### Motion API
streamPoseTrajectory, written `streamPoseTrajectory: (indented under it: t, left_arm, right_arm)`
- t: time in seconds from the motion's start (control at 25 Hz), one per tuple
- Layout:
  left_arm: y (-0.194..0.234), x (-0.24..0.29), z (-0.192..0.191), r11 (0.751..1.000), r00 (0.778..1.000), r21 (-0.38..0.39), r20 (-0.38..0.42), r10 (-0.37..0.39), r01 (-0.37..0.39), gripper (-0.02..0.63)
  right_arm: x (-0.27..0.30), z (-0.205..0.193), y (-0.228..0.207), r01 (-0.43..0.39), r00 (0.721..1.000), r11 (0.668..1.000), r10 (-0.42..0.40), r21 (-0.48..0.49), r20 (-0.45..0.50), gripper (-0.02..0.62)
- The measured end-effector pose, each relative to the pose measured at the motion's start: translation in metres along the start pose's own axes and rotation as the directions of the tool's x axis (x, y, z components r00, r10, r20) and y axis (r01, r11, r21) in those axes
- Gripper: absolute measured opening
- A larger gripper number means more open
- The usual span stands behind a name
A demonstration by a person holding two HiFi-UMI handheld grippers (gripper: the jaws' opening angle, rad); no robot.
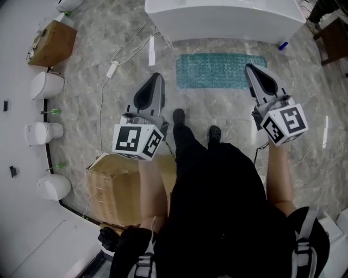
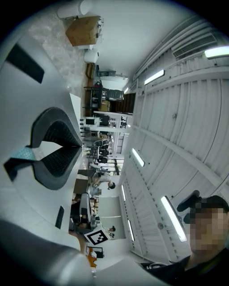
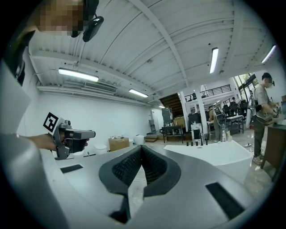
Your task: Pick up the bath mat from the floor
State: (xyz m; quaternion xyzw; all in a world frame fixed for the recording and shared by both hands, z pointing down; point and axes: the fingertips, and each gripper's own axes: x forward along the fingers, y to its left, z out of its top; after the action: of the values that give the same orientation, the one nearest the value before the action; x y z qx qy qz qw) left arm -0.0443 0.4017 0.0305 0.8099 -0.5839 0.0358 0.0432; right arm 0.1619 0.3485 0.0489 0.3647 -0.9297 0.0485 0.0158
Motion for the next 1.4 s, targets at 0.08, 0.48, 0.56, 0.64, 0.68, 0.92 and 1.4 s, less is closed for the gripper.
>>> streamPoseTrajectory:
  t: [0.08,0.48,0.56,0.64,0.68,0.92,1.4]
  left_arm:
    - [0.003,0.006,-0.005,1.0,1.0,-0.003,-0.013,-0.013,0.013,0.012]
    - [0.062,0.068,-0.026,0.994,0.993,0.07,-0.077,-0.084,0.09,0.012]
    - [0.084,0.087,-0.026,0.993,0.992,0.051,-0.074,-0.105,0.109,0.012]
    - [0.108,0.104,-0.024,0.99,0.989,0.052,-0.072,-0.126,0.129,0.012]
    - [0.121,0.112,-0.021,0.989,0.988,0.052,-0.069,-0.136,0.14,0.012]
    - [0.195,0.162,-0.015,0.98,0.979,0.042,-0.066,-0.193,0.196,0.012]
    - [0.258,0.238,-0.058,0.951,0.94,-0.031,-0.15,-0.308,0.307,0.012]
  right_arm:
    - [0.004,-0.005,-0.002,0.014,1.0,1.0,-0.014,0.012,-0.012,0.012]
    - [0.077,-0.018,-0.008,0.04,0.998,0.999,-0.039,0.004,-0.055,0.012]
    - [0.103,-0.013,-0.01,0.047,0.997,0.999,-0.046,0.002,-0.06,0.012]
    - [0.131,-0.006,-0.011,0.059,0.997,0.998,-0.059,0.0,-0.055,0.012]
    - [0.145,-0.002,-0.011,0.069,0.996,0.998,-0.069,-0.001,-0.051,0.012]
    - [0.223,0.013,-0.022,0.155,0.987,0.988,-0.154,0.014,-0.045,0.012]
    - [0.304,-0.017,-0.031,0.232,0.967,0.971,-0.225,0.049,-0.119,0.012]
